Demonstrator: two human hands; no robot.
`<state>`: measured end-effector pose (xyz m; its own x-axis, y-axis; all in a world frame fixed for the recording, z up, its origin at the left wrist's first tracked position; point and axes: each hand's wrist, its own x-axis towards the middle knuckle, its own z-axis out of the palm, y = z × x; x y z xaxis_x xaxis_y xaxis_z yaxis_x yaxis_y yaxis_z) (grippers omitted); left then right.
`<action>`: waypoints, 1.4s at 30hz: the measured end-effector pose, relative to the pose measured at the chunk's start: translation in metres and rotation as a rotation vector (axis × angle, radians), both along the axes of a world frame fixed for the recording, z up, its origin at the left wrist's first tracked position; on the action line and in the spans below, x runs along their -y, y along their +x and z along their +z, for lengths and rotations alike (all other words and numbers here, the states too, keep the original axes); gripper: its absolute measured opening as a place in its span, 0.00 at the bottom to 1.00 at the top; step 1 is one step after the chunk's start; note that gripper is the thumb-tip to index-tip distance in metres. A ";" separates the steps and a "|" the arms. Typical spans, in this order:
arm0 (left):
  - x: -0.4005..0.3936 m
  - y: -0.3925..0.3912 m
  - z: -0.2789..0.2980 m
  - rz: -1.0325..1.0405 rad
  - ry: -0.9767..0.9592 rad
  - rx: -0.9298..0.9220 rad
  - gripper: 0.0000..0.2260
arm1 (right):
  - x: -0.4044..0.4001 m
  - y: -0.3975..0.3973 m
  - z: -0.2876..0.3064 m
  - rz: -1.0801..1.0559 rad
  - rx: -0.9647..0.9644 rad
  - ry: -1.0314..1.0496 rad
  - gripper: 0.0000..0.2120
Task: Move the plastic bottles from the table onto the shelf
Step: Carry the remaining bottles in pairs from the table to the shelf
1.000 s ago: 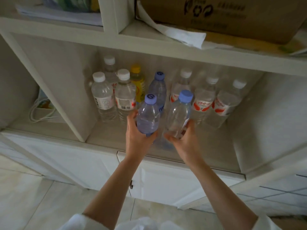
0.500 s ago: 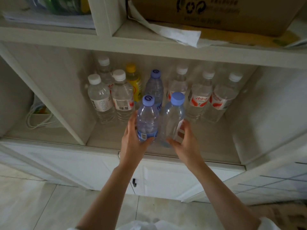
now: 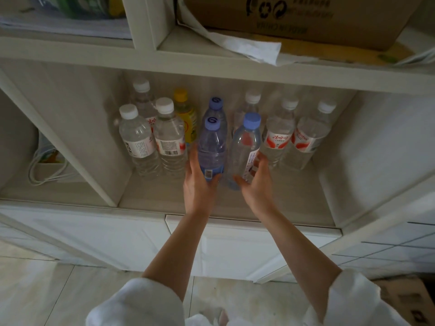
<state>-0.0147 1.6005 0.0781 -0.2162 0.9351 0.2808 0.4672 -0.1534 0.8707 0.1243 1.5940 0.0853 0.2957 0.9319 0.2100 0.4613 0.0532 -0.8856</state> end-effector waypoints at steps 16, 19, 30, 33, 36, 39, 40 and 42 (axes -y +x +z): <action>0.002 0.001 -0.001 0.027 0.015 -0.096 0.46 | -0.008 -0.002 0.000 -0.043 -0.031 -0.058 0.36; 0.003 -0.001 -0.002 0.030 0.007 -0.062 0.45 | -0.011 -0.003 0.001 -0.078 -0.025 -0.114 0.30; 0.018 -0.022 -0.006 -0.078 -0.103 -0.079 0.35 | 0.016 -0.006 0.006 -0.142 -0.033 -0.134 0.20; 0.031 -0.030 -0.002 -0.082 -0.092 -0.124 0.32 | 0.028 -0.004 0.010 -0.104 -0.036 -0.112 0.18; 0.050 -0.041 -0.003 -0.086 -0.090 -0.098 0.20 | 0.040 -0.006 0.012 -0.023 0.001 -0.122 0.18; 0.072 -0.053 -0.009 -0.025 -0.096 -0.048 0.14 | 0.056 -0.005 0.011 0.087 0.073 -0.086 0.17; 0.081 -0.054 -0.011 0.003 -0.093 -0.045 0.13 | 0.062 -0.004 0.011 0.126 0.093 -0.072 0.17; 0.103 -0.054 -0.017 0.075 -0.089 -0.040 0.12 | 0.075 0.000 0.010 0.210 0.103 -0.055 0.17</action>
